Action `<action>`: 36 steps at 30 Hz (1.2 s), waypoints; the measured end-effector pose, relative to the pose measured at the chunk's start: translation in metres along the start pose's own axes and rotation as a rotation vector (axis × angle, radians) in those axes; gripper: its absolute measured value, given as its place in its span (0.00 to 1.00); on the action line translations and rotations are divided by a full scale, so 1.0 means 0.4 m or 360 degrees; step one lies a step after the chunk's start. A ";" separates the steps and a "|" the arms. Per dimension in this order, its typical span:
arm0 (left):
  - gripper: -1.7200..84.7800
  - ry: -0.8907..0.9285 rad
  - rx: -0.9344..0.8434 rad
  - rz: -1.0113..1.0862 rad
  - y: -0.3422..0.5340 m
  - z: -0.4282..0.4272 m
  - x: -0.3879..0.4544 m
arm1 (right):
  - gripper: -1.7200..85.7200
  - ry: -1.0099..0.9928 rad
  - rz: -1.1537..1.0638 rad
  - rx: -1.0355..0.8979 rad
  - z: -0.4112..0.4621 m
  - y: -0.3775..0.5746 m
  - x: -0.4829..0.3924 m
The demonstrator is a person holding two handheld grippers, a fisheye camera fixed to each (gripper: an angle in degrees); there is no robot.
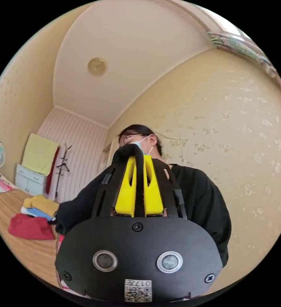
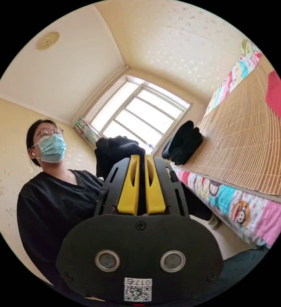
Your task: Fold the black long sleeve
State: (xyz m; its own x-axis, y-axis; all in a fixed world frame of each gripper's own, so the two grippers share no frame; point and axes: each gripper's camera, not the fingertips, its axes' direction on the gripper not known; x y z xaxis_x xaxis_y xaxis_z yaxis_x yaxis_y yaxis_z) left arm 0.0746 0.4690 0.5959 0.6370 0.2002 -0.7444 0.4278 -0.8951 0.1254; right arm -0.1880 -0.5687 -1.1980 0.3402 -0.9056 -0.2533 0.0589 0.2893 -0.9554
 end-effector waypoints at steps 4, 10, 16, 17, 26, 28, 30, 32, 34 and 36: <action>0.05 -0.0624 -0.0319 0.0018 -0.060 0.085 0.065 | 0.06 0.0319 -0.0445 0.0428 -0.070 -0.106 -0.282; 0.05 -0.1170 -0.0501 -0.0074 -0.085 0.203 0.062 | 0.05 0.0159 -0.1007 0.0729 0.004 -0.109 -0.626; 0.05 -0.1253 -0.0352 0.0244 -0.189 0.329 0.100 | 0.05 0.0358 -0.1298 0.0817 0.192 -0.052 -0.887; 0.05 -0.1316 -0.0343 0.0245 -0.232 0.341 0.082 | 0.05 0.0403 -0.1290 0.0810 0.210 -0.058 -0.904; 0.10 -0.2293 -0.0800 -0.0306 -0.618 0.288 -0.614 | 0.08 0.1755 -0.0646 0.0218 0.585 -0.589 -0.638; 0.11 -0.2529 -0.1061 -0.0601 -0.621 0.193 -0.877 | 0.08 0.2102 -0.0402 -0.0140 0.715 -0.741 -0.378; 0.12 -0.2566 -0.1094 -0.1181 -0.500 0.024 -1.087 | 0.09 0.2318 -0.0191 -0.0414 0.799 -0.746 -0.227; 0.12 -0.2439 -0.1024 -0.1259 -0.379 -0.020 -1.122 | 0.10 0.2322 -0.0253 -0.0467 0.880 -0.666 -0.167; 0.12 -0.2384 -0.1019 -0.1250 -0.231 -0.024 -1.127 | 0.09 0.2226 -0.0416 -0.0643 0.989 -0.494 -0.085; 0.12 -0.2315 -0.1121 -0.1358 -0.004 -0.017 -1.144 | 0.09 0.2174 -0.0397 -0.0812 1.051 -0.355 0.007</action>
State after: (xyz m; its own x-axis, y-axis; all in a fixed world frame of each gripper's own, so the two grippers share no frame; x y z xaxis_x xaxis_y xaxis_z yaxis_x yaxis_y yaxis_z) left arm -0.2132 0.3814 0.9408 -0.7099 -0.3501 -0.6111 0.7043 -0.3535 -0.6156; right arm 0.1993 -0.4820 -0.9993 -0.7726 -0.5814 0.2550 -0.4453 0.2100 -0.8704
